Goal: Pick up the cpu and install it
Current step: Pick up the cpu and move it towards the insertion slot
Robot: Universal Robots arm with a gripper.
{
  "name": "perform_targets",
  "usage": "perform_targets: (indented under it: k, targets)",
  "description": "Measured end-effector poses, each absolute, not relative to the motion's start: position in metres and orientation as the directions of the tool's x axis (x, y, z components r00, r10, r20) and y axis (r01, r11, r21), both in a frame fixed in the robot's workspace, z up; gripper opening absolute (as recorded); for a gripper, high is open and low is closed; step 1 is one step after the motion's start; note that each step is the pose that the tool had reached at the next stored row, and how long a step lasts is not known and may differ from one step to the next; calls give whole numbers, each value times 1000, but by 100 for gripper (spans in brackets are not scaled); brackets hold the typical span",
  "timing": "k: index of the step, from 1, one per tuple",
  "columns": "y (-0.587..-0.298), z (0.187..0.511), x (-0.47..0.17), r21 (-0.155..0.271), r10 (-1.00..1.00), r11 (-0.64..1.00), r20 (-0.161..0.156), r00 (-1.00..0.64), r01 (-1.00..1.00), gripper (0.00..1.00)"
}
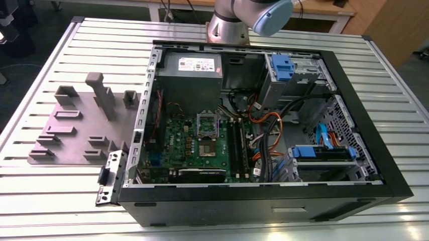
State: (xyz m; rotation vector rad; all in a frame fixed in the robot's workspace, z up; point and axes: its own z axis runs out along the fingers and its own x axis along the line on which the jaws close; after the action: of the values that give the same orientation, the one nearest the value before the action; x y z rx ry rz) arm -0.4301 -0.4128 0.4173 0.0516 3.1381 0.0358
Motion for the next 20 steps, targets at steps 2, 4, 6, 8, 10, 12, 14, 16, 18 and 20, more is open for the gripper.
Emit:
perform_targets:
  k: [2,4,6,8,10,12,14,16,18,20]
  targets:
    - [-413,417,-430,23,33,999,-2,-999,33,47]
    - [-413,417,-430,23,33,999,-2,-999,33,47]
    - [-413,417,-430,23,33,999,-2,-999,33,47]
    - [-414,417,-430,23,33,999,-2,-999,33,47]
    - [-414,417,-430,23,33,999,-2,-999,33,47]
    - [-414,417,-430,23,33,999,-2,-999,33,47]
    - [-415,417,-430,23,33,999,-2,-999,33,47]
    - [-415,417,-430,23,33,999,-2,-999,33,47]
    - [-415,417,-430,23,33,999,-2,-999,33,47]
    - [-416,417,-430,23,33,999,-2,-999,33,47]
